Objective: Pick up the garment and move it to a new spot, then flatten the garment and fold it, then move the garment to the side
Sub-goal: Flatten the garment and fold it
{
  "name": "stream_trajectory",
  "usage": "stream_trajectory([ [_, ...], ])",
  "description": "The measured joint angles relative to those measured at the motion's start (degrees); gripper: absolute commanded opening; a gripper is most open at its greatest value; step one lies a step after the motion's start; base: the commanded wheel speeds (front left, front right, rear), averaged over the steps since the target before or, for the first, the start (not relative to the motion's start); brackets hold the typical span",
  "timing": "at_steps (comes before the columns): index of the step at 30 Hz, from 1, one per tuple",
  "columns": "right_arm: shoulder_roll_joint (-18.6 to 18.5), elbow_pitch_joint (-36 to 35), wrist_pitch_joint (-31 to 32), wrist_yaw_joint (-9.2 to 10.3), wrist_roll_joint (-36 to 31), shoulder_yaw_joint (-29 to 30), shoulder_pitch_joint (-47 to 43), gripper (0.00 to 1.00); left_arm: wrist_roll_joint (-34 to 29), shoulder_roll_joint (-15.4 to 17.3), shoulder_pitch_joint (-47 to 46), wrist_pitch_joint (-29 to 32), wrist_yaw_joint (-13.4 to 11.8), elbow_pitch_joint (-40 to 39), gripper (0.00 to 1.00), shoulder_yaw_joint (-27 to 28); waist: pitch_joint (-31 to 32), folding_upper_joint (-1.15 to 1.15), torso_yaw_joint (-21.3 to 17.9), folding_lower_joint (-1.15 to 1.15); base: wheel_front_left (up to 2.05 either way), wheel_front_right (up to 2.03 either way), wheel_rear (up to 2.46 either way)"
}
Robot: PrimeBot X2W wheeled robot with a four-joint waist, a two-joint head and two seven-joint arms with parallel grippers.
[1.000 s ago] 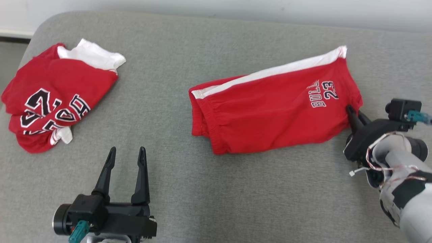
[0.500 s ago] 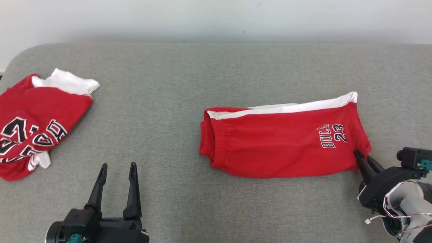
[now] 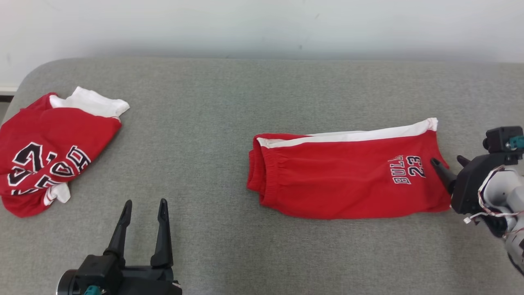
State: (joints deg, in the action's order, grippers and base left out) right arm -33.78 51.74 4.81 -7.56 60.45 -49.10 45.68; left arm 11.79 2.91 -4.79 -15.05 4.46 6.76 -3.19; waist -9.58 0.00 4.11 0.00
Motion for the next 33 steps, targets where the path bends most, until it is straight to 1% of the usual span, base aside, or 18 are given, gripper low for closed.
stream_trajectory([
  [3,-0.2,2.2,4.4,0.0,0.0,-0.4,1.8,1.0,0.5,0.0,0.0,0.0,-0.1,0.0,1.0,-0.5,-0.4,0.0,0.8,0.0,0.0,0.0,0.0],
  [7,-0.1,4.8,7.8,0.0,0.0,-0.6,3.1,1.0,0.8,0.0,0.0,0.0,-0.4,0.0,1.0,-1.1,-1.0,0.0,1.9,0.0,0.0,0.0,0.0],
  [17,1.7,9.3,11.8,0.01,1.1,-0.8,4.0,1.0,0.9,0.0,-0.2,0.0,-0.8,-0.3,1.0,-1.1,-2.5,0.01,3.7,0.0,0.0,0.0,0.0],
  [18,1.8,9.7,12.2,0.01,1.4,-0.8,4.1,0.98,0.9,0.0,-0.2,0.0,-0.7,-0.3,1.0,-1.1,-2.5,0.01,3.7,0.0,0.0,0.0,0.0],
  [19,1.9,10.0,12.7,0.01,1.5,-0.9,4.3,0.45,0.9,0.0,-0.3,0.0,-0.6,-0.3,1.0,-1.0,-2.6,0.01,3.7,0.0,0.0,0.0,0.0],
  [20,2.0,10.0,12.9,0.01,1.5,-1.0,4.6,0.25,0.8,0.0,-0.3,0.0,-0.6,-0.2,1.0,-1.0,-2.6,0.01,3.7,0.0,0.0,0.0,0.0],
  [21,2.1,10.0,12.8,0.01,1.6,-1.0,4.6,0.0,0.8,0.0,-0.3,0.0,-0.6,-0.2,1.0,-1.0,-2.6,0.01,3.6,0.0,0.0,0.0,0.0],
  [26,2.2,10.9,12.0,-0.02,1.6,-1.5,4.7,0.0,0.8,0.0,-0.5,0.0,-0.6,0.2,1.0,-0.8,-1.8,0.01,3.4,0.0,0.0,0.0,0.0],
  [29,0.6,12.3,11.3,-0.01,1.7,-1.2,4.6,0.0,0.5,0.0,-0.4,0.0,-0.4,0.2,1.0,-0.6,-1.0,0.01,3.1,0.0,0.0,0.0,0.0],
  [31,-1.4,12.6,10.9,-0.01,2.1,-1.1,4.0,0.0,0.5,0.0,0.0,0.0,-0.4,0.1,1.0,-0.2,-0.2,0.0,2.9,0.0,0.0,0.0,0.0],
  [33,-1.9,12.6,10.7,-0.01,2.1,-1.1,3.7,0.0,0.4,0.0,0.1,0.0,-0.4,0.1,1.0,-0.1,0.0,0.01,2.7,0.0,0.0,0.0,0.0],
])
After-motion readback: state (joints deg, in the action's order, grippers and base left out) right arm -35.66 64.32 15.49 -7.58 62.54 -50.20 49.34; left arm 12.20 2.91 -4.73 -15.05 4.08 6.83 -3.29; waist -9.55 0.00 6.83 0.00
